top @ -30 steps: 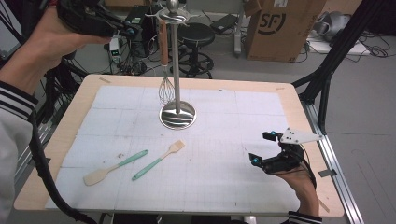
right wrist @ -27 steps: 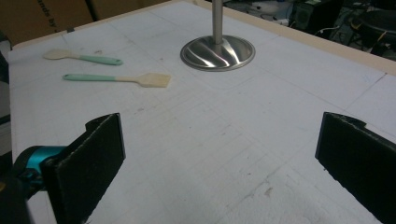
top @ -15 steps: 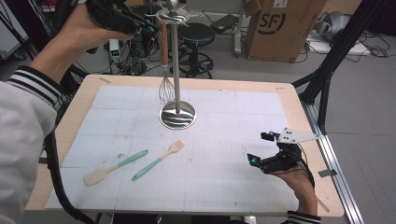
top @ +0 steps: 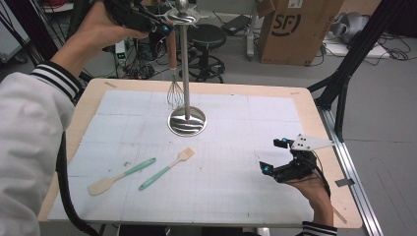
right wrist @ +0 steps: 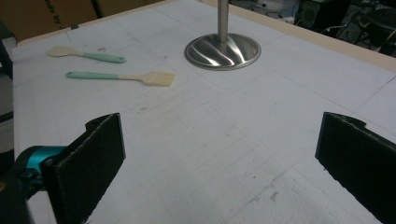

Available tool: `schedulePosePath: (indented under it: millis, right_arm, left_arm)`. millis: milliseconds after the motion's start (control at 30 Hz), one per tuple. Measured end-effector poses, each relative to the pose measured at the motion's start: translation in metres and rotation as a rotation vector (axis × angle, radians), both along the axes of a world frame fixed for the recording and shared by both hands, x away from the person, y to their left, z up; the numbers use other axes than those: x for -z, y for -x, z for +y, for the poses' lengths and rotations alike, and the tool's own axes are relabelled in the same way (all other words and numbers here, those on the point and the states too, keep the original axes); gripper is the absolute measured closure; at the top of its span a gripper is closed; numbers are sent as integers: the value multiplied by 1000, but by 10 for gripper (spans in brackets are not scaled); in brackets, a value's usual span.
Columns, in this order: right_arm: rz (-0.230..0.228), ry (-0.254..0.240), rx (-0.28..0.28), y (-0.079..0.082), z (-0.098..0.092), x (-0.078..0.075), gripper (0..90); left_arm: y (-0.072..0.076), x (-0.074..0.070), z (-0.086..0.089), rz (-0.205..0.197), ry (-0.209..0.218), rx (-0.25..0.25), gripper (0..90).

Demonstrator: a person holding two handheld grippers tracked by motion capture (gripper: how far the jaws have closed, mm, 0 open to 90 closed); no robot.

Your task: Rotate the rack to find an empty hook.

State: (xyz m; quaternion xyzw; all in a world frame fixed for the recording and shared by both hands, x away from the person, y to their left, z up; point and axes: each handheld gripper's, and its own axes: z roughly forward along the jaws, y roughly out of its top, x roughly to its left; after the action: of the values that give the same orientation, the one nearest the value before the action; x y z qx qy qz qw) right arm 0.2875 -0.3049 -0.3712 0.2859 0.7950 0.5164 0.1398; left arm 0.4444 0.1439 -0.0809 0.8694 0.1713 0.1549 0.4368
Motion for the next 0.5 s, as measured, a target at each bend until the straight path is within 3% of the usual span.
schedulePosePath:
  millis: [500]
  right_arm:
    - [3, 9, -7, 0, 4, 0, 1]
  left_arm:
    - [-20, 0, 29, -12, -3, -85, 898]
